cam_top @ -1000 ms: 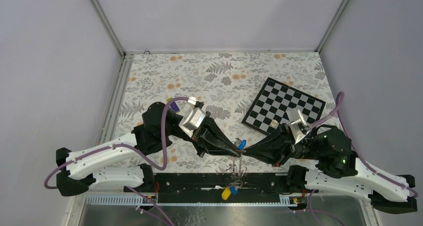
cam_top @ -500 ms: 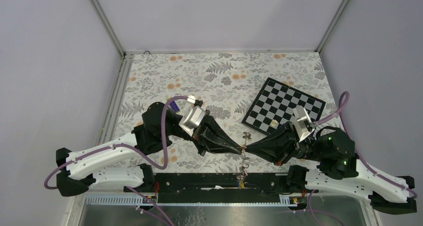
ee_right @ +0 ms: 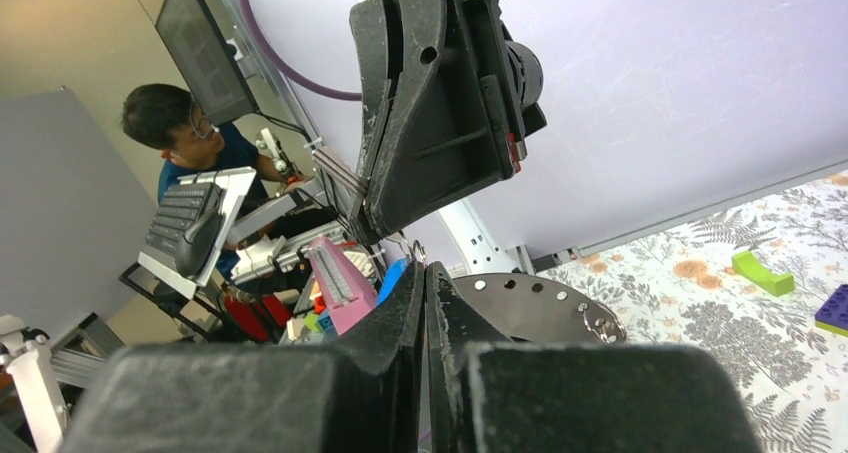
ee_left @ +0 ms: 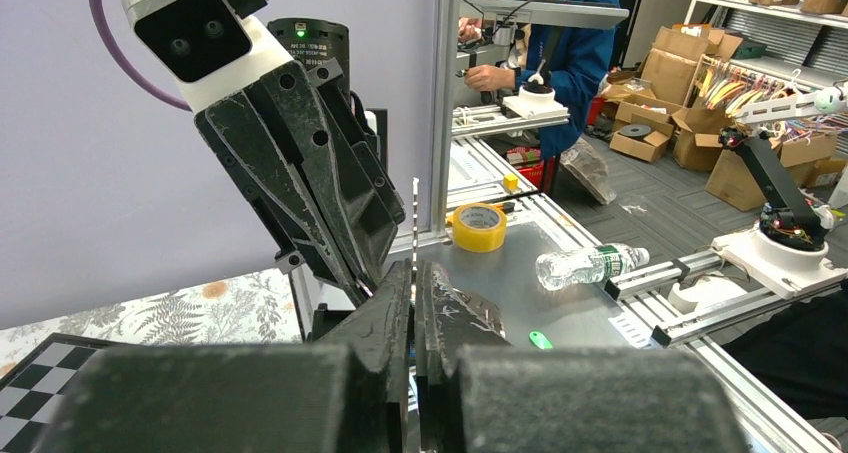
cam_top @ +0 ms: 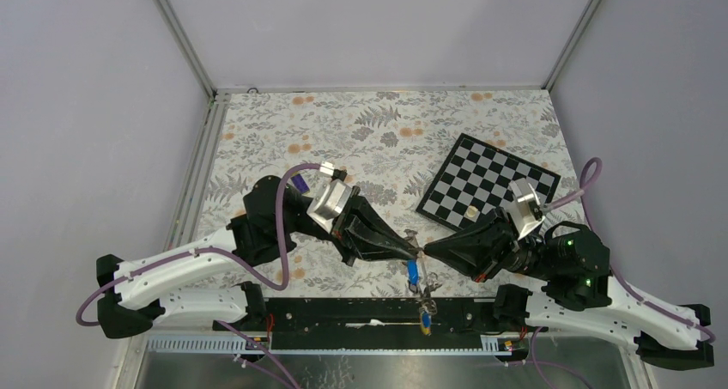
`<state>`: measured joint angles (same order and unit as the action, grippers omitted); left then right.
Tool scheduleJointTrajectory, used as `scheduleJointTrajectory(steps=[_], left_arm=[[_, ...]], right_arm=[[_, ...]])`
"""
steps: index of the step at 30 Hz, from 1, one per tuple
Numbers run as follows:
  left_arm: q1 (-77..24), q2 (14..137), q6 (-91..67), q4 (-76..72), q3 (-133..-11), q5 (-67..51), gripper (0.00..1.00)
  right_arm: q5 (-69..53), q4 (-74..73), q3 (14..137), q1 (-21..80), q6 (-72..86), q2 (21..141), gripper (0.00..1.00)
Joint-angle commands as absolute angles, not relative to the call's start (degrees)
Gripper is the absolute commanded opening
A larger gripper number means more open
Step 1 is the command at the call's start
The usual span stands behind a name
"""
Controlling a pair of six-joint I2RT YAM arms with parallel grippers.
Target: Remove the keys from the keyring
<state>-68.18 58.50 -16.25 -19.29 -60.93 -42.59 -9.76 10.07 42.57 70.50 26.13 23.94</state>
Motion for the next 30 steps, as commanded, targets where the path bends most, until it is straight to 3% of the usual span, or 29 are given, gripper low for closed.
scheduleJointTrajectory(steps=[1,18,22,26,30], left_arm=[[-68.3,57.0,-16.9,-23.1,-61.0,-45.3,0.0],[-68.3,57.5,-17.7,-25.0,-60.7,-45.1,0.0],[-68.3,57.4,-17.7,-24.5,-61.0,-45.3,0.0],[-68.3,57.6,-17.8,-24.4,-61.2,-45.5,0.0],[-68.3,58.3,-18.3,-24.6,-61.8,-46.4,0.01]], right_arm=[[-4.3,20.8,43.2,70.4,29.1,23.0,0.0],[-5.2,20.3,42.9,70.4,28.1,24.3,0.0],[-7.0,15.8,43.1,70.4,24.5,22.5,0.08],[-10.9,12.8,43.7,70.4,22.1,22.0,0.23],[-13.3,8.9,45.5,70.4,19.9,23.6,0.3]])
